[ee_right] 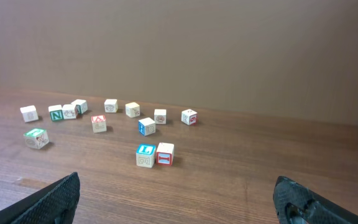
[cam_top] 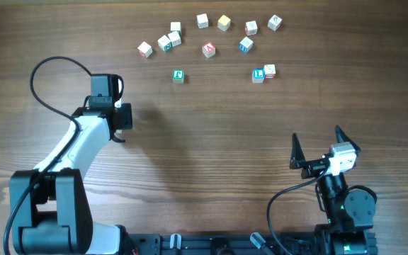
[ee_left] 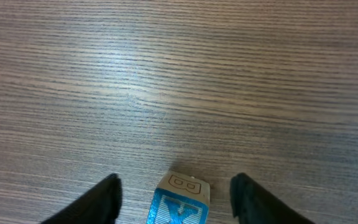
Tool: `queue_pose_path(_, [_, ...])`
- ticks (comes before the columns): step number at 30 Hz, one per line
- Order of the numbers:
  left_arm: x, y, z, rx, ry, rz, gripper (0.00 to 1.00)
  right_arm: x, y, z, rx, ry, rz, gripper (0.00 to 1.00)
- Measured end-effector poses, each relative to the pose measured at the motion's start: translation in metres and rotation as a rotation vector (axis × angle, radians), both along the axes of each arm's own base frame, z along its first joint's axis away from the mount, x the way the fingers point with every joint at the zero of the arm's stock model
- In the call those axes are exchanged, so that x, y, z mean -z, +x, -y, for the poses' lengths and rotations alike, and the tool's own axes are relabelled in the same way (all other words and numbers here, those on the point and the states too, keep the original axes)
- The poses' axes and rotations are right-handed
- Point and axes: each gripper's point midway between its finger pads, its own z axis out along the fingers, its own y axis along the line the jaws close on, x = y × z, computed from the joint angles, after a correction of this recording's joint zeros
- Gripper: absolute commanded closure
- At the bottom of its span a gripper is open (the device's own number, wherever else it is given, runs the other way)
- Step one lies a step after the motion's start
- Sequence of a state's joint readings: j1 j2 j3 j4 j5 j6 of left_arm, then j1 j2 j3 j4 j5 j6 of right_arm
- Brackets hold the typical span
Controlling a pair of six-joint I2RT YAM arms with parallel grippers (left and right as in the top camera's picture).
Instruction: Form a horizontal line
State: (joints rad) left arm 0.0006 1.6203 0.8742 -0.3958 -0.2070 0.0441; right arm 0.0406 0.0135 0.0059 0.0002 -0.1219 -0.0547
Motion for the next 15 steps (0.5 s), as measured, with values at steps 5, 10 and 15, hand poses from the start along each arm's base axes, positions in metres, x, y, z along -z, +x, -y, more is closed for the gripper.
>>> queue_pose_path(5, [0.001, -0.001, 0.000, 0.002, -0.002, -0.006, 0.10, 0.000, 0.000, 0.000, 0.000, 0.000, 0.000, 0.00])
queue_pose_path(10, [0.004, -0.008, -0.006, -0.016, -0.004, -0.035, 0.03, 0.000, 0.000, 0.000, 0.000, 0.000, 0.000, 0.00])
queue_pose_path(15, [0.007, -0.018, -0.018, -0.051, -0.007, -0.070, 0.01, 0.000, 0.000, 0.000, 0.000, 0.000, 0.000, 0.00])
